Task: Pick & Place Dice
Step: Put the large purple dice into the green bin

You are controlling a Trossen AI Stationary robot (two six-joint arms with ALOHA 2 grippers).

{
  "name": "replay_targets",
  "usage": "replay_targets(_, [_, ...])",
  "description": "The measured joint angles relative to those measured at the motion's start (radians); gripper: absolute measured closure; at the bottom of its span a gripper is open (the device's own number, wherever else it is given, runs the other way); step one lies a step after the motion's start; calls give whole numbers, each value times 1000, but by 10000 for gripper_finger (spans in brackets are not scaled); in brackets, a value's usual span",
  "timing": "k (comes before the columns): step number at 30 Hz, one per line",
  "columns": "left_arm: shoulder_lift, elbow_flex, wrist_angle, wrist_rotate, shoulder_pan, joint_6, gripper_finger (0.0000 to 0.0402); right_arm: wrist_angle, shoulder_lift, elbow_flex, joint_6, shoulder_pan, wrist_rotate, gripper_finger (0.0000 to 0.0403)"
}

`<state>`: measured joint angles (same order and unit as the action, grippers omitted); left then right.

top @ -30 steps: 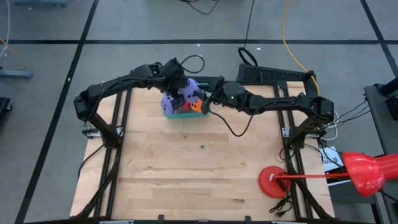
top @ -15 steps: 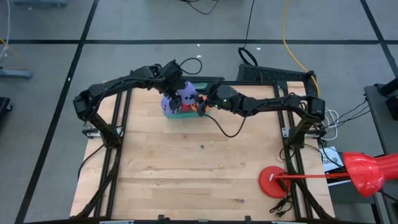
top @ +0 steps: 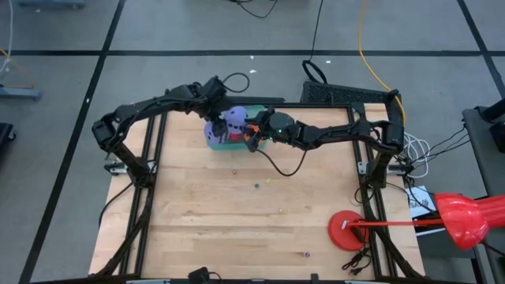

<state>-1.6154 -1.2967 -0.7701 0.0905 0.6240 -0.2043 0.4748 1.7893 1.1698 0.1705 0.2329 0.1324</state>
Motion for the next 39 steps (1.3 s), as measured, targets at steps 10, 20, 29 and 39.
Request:
replay_targets(10, [-1, 2, -16, 0, 0, 0, 135, -16, -2, 0, 0, -2, -37, 250])
replay_targets(20, [-1, 2, -80, 13, -4, 4, 135, -45, -2, 2, 11, -8, -50, 250])
replay_targets(29, [1, 2, -156, 16, -7, 5, 135, -69, -2, 2, 27, -8, -117, 250])
replay_targets(39, [14, -22, -245, -6, -8, -18, 135, -105, -2, 2, 35, -6, -126, 250])
